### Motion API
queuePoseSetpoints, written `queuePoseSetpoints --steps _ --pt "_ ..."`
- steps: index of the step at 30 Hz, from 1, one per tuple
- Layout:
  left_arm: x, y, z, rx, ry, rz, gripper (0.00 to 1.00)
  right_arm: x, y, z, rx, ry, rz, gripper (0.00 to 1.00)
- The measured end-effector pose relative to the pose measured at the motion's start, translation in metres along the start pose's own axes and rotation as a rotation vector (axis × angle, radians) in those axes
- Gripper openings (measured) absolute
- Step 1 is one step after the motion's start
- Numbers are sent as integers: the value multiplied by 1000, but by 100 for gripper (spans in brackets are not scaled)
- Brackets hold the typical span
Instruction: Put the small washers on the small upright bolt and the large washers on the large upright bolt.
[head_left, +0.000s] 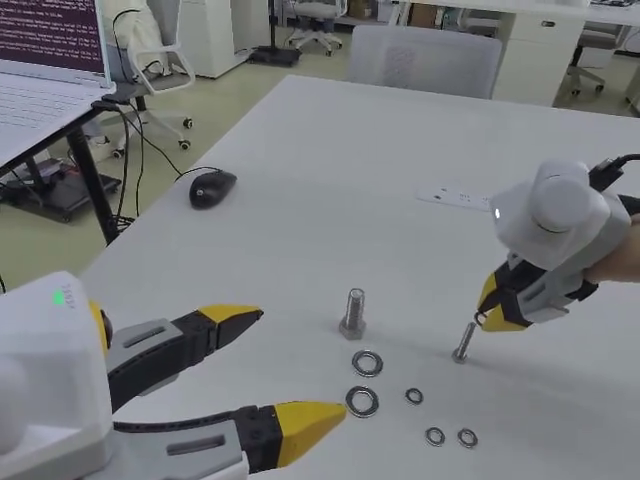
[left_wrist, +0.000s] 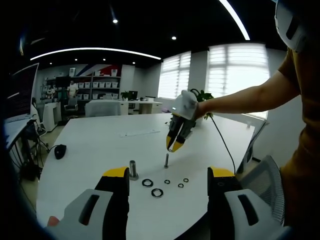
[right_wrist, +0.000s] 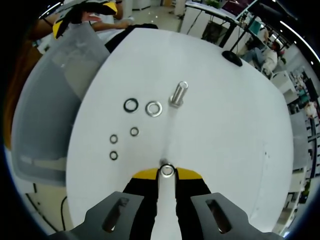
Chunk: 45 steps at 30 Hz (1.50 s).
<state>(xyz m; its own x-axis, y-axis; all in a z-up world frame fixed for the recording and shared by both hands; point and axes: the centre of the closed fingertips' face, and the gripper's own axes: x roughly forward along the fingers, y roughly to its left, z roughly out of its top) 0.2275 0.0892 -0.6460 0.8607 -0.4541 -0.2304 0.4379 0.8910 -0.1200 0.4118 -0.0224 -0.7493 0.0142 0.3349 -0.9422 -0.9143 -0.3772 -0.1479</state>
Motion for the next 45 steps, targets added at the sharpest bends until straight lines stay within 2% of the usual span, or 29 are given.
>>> queuePoseSetpoints --steps 10,33,45 --pt "-2 -1 0 -4 1 5 62 10 -2 -2 -11 26 17 12" --pt "-2 1 -1 -17 -1 13 62 19 -1 -4 -18 53 37 12" --pt "-1 3 -1 -19 -2 15 62 33 1 -7 -31 70 50 12"
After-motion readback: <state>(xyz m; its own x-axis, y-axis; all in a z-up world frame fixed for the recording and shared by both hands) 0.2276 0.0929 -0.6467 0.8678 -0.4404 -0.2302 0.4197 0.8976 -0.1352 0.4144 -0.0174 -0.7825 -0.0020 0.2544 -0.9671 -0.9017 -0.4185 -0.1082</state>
